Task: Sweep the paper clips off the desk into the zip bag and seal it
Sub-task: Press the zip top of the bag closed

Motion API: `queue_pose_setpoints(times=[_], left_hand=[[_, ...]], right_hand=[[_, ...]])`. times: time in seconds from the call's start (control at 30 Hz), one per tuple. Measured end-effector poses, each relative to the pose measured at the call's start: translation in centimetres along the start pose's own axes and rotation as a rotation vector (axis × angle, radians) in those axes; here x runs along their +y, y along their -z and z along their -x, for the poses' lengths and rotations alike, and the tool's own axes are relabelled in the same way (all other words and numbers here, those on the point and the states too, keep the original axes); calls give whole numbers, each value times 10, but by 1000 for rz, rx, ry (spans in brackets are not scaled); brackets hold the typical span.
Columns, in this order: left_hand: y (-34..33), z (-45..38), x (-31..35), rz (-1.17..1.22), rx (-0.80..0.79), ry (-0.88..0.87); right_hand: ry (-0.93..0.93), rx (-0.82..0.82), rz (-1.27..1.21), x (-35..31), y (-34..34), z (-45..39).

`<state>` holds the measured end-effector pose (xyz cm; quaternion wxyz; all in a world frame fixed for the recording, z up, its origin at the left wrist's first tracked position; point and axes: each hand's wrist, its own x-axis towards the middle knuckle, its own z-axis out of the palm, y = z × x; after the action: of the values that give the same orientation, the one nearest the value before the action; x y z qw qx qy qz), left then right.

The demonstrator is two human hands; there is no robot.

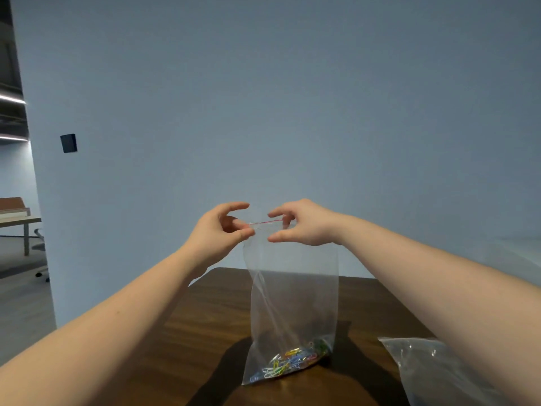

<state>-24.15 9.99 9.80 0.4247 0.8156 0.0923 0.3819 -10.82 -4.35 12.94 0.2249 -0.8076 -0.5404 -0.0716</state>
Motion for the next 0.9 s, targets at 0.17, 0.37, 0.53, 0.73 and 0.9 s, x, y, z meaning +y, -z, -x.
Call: queue_pose_setpoints(times=[0.17, 0.37, 0.53, 0.73, 0.9], left_hand=[[2, -2, -2, 105, -25, 30], [0, -3, -13, 102, 62, 67], [-1, -1, -20, 130, 70, 81], [-1, -3, -24, 186, 75, 81], [-2, -3, -23, 201, 63, 60]], right_hand=[[29, -15, -74, -5, 7, -2], [27, 54, -274, -13, 3, -7], [-9, 71, -323, -13, 0, -10], [-34, 27, -353, -18, 0, -14], [-32, -17, -358, -24, 0, -17]])
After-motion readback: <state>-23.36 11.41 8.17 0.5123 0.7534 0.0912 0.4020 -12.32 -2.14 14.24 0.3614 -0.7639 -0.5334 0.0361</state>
